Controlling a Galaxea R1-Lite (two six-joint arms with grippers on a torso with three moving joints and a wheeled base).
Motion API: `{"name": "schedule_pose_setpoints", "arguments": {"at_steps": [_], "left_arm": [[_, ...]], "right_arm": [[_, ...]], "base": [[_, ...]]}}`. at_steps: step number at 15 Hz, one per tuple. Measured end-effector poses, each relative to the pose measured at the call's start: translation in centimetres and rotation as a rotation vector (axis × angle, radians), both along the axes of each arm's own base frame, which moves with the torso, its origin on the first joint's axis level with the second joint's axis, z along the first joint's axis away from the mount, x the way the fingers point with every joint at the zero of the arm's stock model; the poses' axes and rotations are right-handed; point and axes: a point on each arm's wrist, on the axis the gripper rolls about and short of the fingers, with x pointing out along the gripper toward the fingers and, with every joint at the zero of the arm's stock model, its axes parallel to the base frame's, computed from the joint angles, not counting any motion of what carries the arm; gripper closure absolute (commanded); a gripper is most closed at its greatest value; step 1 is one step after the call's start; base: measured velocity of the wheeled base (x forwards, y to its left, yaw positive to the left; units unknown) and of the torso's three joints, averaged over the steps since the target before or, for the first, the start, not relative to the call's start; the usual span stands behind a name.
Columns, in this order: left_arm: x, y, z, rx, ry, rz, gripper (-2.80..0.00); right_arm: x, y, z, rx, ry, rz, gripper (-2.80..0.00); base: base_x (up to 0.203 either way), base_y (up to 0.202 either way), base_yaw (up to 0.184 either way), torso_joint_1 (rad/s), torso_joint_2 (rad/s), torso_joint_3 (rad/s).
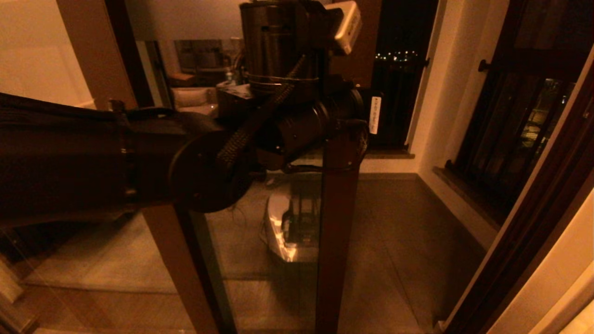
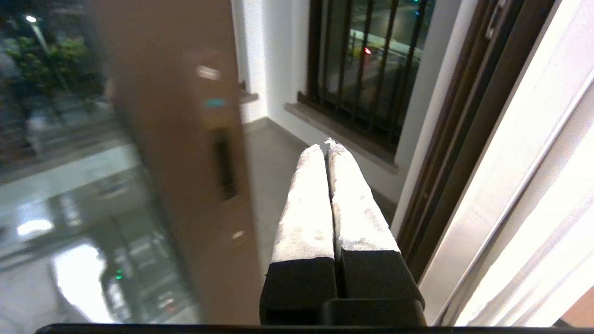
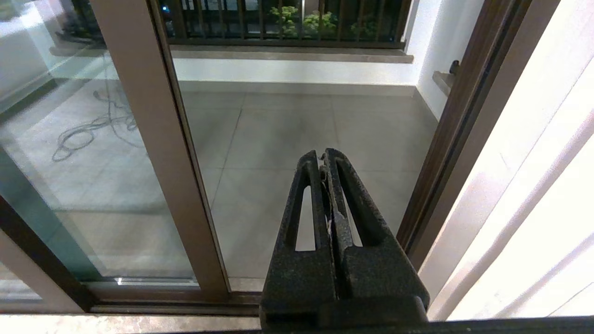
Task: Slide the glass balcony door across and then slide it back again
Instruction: Open the slid door
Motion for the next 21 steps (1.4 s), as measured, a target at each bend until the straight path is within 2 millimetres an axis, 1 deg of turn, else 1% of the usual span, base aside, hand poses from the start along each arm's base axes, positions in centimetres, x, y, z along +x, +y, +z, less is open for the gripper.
{"name": "schedule_pose_setpoints", "arguments": {"at_steps": [3,5,9,11,13,16,18,21], "left_arm": [[1.1,-2.8,-1.9,0.013,0.013,-0.019,0.00],[1.7,-4.3,-2.9,0.016,0.018,-0.012,0.00],[3.0,-7.1,-5.7,0.030,0.020,0.067,0.00],[3.7,-8.0,-7.2,0.032,-0.002,0.125,0.00],[4.4,-8.4,-8.3,0.029,-0.029,0.176,0.00],[5.5,-8.3,-9.6,0.047,-0.016,0.235,0.00],[6.4,-7.8,-10.1,0.055,-0.010,0.265,0.00],[7.6,-6.9,-10.4,0.060,-0.006,0.294,0.00]], "right_arm": [[0.0,0.0,0.0,0.000,0.000,0.000,0.00],[0.0,0.0,0.0,0.000,0.000,0.000,0.00],[0.0,0.0,0.0,0.000,0.000,0.000,0.00],[0.0,0.0,0.0,0.001,0.000,0.000,0.00],[0.0,0.0,0.0,0.000,0.000,0.000,0.00],[0.0,0.0,0.0,0.001,0.000,0.000,0.00],[0.0,0.0,0.0,0.000,0.000,-0.001,0.00],[0.0,0.0,0.0,0.000,0.000,0.000,0.00]], "base": [[0.000,0.000,0.000,0.000,0.00,0.000],[0.000,0.000,0.000,0.000,0.00,0.000],[0.000,0.000,0.000,0.000,0.00,0.000],[0.000,0.000,0.000,0.000,0.00,0.000],[0.000,0.000,0.000,0.000,0.00,0.000],[0.000,0.000,0.000,0.000,0.00,0.000],[0.000,0.000,0.000,0.000,0.00,0.000],[0.000,0.000,0.000,0.000,0.00,0.000]]}}
